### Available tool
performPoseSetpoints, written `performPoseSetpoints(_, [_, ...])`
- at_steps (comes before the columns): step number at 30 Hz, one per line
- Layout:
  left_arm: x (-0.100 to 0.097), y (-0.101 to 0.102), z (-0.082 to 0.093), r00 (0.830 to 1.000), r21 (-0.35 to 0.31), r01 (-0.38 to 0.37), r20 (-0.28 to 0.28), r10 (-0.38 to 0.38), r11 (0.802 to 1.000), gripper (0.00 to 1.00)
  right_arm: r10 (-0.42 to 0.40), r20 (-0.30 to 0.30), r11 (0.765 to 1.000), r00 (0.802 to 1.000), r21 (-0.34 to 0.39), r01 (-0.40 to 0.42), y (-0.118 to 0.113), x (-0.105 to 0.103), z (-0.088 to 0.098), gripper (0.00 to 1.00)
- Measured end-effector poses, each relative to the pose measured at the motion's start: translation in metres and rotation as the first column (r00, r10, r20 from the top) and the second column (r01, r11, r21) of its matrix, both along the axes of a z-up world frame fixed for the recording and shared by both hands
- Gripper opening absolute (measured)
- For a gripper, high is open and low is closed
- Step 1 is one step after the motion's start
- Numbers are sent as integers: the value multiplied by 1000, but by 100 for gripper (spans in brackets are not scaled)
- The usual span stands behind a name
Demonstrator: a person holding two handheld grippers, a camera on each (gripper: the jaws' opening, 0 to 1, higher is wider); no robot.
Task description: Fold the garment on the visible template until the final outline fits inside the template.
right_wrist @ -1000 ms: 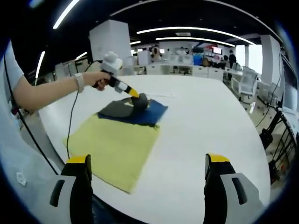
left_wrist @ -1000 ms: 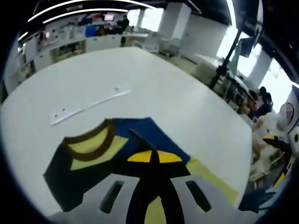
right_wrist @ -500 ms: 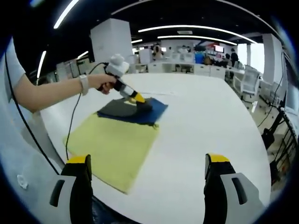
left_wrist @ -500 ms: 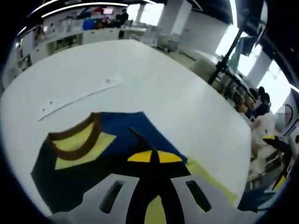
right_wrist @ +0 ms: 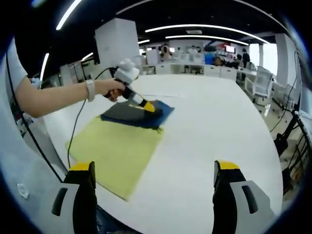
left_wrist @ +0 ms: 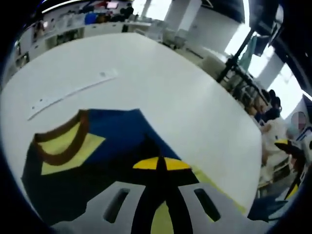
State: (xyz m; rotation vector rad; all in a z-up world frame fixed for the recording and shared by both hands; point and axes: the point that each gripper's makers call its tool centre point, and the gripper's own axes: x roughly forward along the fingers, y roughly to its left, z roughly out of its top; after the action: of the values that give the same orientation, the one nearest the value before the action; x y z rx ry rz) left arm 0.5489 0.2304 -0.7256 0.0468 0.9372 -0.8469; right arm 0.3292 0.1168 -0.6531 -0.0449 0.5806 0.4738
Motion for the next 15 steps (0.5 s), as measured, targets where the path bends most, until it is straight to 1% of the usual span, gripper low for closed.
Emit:
performPoseSetpoints(5, [-2, -3, -4, 1000, 2, -4, -9, 4, 1000, 0, 9, -6, 1000, 1000, 3, -9, -4, 1, -2, 100])
performPoseSetpoints(8, [-3, -7, -5, 1000, -6, -3, -7, 3, 1000, 0, 17, -7, 1000, 1000, 3, -17, -5, 3, -2, 100])
performPoseSetpoints(13, [-6, -10, -6, 1000, 1, -8, -1, 8, 1000, 0, 33, -6, 999, 999, 9, -33, -7, 8, -3, 100])
performPoseSetpoints(15, [-7, -10, -4, 1000, -3, -13, 7, 13, 1000, 3, 44, -5, 999, 999, 13, -44, -6, 9, -3, 100])
